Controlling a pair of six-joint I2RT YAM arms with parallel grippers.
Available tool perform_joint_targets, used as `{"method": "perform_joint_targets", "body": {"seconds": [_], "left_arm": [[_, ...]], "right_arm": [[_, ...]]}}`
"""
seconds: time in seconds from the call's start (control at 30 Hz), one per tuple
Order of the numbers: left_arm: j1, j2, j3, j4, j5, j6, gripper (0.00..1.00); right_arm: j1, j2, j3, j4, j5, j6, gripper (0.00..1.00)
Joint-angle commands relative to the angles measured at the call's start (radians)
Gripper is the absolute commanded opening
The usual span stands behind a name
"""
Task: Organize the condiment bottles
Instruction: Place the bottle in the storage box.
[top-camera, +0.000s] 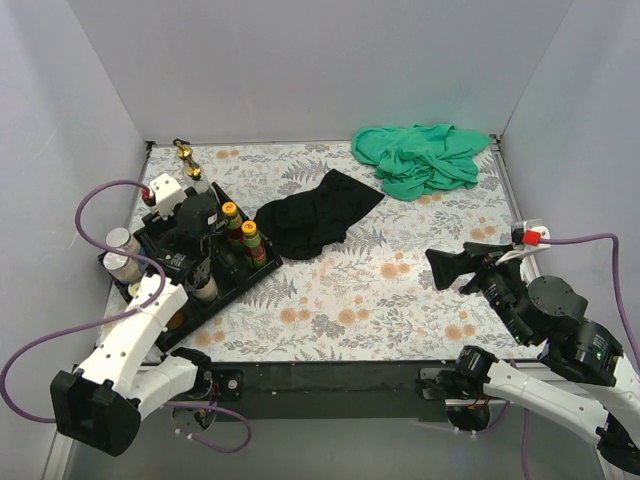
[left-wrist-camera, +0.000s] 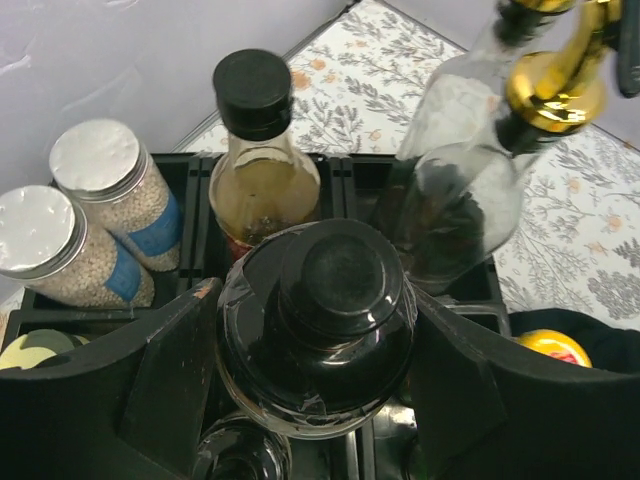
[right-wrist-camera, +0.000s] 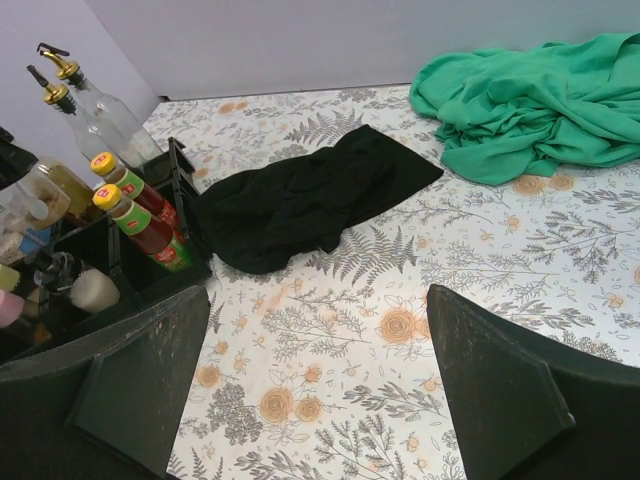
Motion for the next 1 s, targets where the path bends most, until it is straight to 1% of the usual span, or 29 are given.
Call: {"method": "perform_joint_targets", "body": {"seconds": [0.0,0.13,0.23,0.37,0.43,0.5,0.73,0.77,0.87,0.9,0.97], "left_arm": [[0.042,-0.044,-0.035,0.043,-0.034,-0.104,0.0],[0.067,-0.034,-0.073,0.012,-0.035,-0.202,0.0],[0.068,-0.024,-0.105,-0.001,-0.034,-0.233,0.0],[0.073,0.001,-0.122,-0.069,-0.072,-0.334,0.0],[0.071,0.013,-0.136,-0.083,-0.067,-0.359,0.0],[0.073,0.019,-0.142,-0.115,-0.078,-0.42,0.0],[0.074,0.035,-0.188,-0.09,-0.08,-0.469,0.0],[0.073,0.041,-0.196,-0.084,-0.086,-0.466,0.09],[0.074,0.058,-0.204,-0.078,-0.078,-0.466,0.2],[0.074,0.077,-0.207,-0.078,-0.072,-0.468,0.27],[0.074,0.097,-0.205,-0.093,-0.067,-0.48,0.35]], "right_arm": [[0.005,-0.022,0.017,0.033,0.005,0.011,0.98],[0.005,-0.037,0.011,0.031,0.001,0.017,0.98],[0.005,-0.048,0.0,0.031,-0.004,0.023,0.98],[0.005,-0.042,-0.001,0.031,0.004,0.021,0.98],[0.005,-0.037,0.009,0.031,-0.001,0.02,0.98],[0.005,-0.037,0.011,0.031,-0.004,0.02,0.98],[0.007,-0.053,0.003,0.031,-0.015,0.026,0.98],[0.005,-0.054,0.0,0.033,-0.015,0.027,0.98],[0.005,-0.065,0.002,0.031,-0.013,0.027,0.98],[0.005,-0.069,0.002,0.031,-0.013,0.027,0.98],[0.007,-0.073,0.002,0.031,-0.01,0.027,0.98]]}}
